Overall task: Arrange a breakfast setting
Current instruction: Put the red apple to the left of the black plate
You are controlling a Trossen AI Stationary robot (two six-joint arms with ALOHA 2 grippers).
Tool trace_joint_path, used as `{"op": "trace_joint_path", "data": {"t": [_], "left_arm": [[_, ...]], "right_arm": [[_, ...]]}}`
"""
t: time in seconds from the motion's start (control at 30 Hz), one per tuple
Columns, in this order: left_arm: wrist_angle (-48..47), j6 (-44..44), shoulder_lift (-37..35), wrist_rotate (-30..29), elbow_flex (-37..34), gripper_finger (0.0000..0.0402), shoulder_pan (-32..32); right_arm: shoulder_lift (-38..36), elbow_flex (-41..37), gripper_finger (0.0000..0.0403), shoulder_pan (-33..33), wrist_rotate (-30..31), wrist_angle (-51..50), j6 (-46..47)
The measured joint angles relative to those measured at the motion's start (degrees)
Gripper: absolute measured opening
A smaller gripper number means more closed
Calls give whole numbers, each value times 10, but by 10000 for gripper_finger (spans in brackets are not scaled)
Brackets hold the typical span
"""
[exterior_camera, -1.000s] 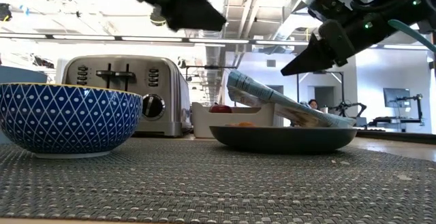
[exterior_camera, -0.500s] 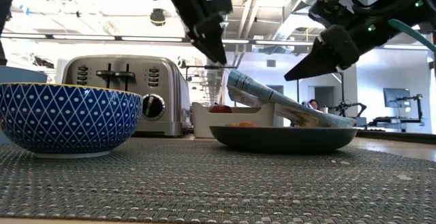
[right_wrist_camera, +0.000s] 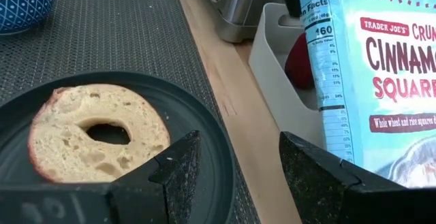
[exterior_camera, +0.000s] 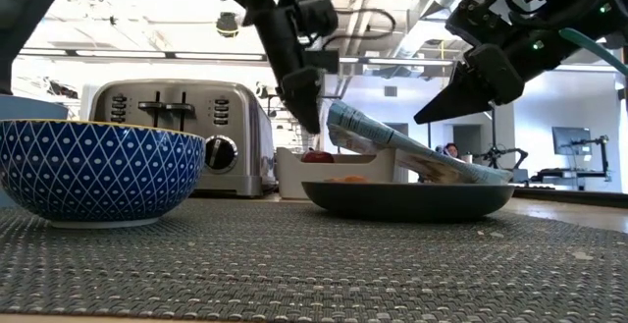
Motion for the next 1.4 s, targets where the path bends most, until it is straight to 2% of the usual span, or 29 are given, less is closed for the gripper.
{"op": "trace_joint_path", "data": {"t": [0.4,0.57,0.97,1.1,1.33,1.4], "left_arm": [[51,10,32,-23,0,362,10],[54,5,45,4,0,362,23],[64,7,76,-5,-1,358,25],[59,11,82,-15,-1,329,25],[62,13,75,-15,-1,238,25],[58,13,75,-15,-1,231,25]], "right_arm": [[0,0,228,-1,0,6,0],[0,0,228,-1,0,7,0],[0,0,228,-1,0,6,-2],[0,0,228,-1,0,5,-2],[0,0,228,-1,0,6,0],[0,0,228,-1,0,6,0]]}}
